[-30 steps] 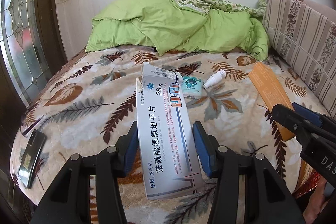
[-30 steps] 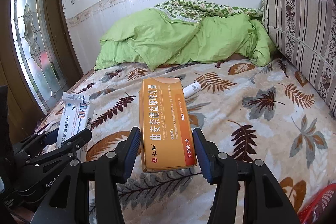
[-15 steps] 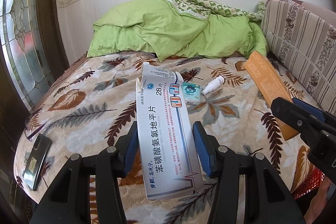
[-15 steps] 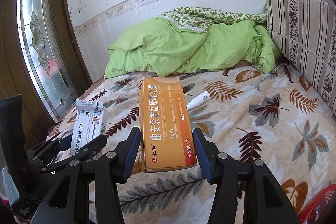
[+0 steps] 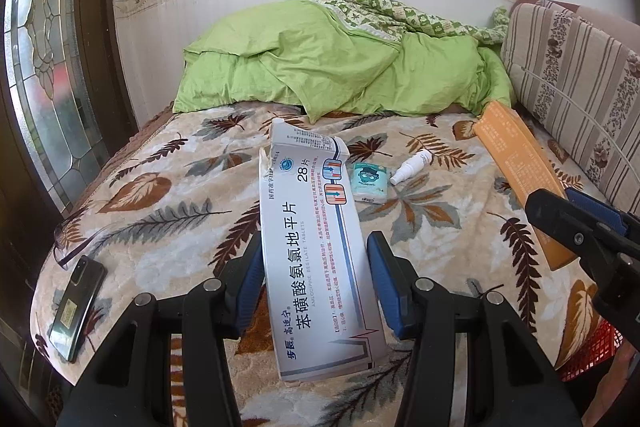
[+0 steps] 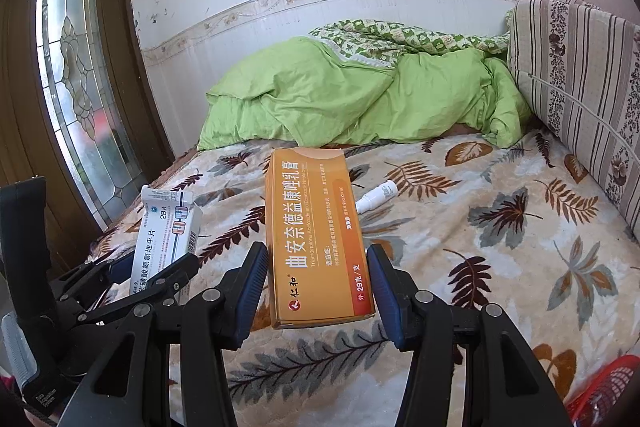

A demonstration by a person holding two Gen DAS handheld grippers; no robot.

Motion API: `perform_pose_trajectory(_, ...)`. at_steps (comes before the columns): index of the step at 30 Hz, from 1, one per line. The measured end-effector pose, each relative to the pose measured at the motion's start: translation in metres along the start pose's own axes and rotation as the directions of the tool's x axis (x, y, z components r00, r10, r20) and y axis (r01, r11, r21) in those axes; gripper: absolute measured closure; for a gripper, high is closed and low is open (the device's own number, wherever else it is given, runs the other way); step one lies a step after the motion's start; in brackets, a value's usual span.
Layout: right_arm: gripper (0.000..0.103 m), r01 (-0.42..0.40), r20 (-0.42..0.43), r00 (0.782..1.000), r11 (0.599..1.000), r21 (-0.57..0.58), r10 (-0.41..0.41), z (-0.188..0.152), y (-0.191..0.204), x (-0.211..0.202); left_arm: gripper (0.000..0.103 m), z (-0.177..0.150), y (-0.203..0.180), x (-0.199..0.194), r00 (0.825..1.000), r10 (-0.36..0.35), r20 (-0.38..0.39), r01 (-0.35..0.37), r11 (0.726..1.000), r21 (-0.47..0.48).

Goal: Collect trash
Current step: 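Lift the white strip box with the left tool while the right tool lifts the orange box, then carry the strip box and orange box over the red basket and open both tools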

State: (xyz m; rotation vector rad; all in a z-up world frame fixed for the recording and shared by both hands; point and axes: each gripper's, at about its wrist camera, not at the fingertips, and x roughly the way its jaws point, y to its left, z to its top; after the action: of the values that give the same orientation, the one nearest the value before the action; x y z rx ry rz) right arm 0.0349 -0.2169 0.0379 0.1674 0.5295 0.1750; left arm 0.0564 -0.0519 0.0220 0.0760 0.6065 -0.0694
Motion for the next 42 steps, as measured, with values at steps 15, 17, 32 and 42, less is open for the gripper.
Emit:
perform_pose_trajectory(15,0.048,0.003,0.000,1.000,1.000,-0.003,-0.003,0.000,0.001,0.001,0.054,0.000,0.005,-0.001,1.000,0.004,0.000,-0.004,1.000,-0.004)
perform_pose_trajectory(17,0.048,0.004,-0.003,1.000,1.000,-0.006,-0.004,0.000,0.001,0.001,0.054,-0.001,0.006,0.000,1.000,0.005,-0.003,-0.005,1.000,-0.004)
perform_pose_trajectory(32,0.048,0.010,-0.028,1.000,1.000,0.005,-0.010,-0.005,-0.005,0.013,0.054,-0.006,0.014,0.010,1.000,0.004,-0.027,-0.004,1.000,-0.010)
perform_pose_trajectory(42,0.048,0.015,-0.048,0.999,1.000,0.027,-0.014,-0.009,-0.013,0.023,0.054,-0.011,0.013,0.022,0.998,-0.036,-0.058,0.035,0.999,-0.025)
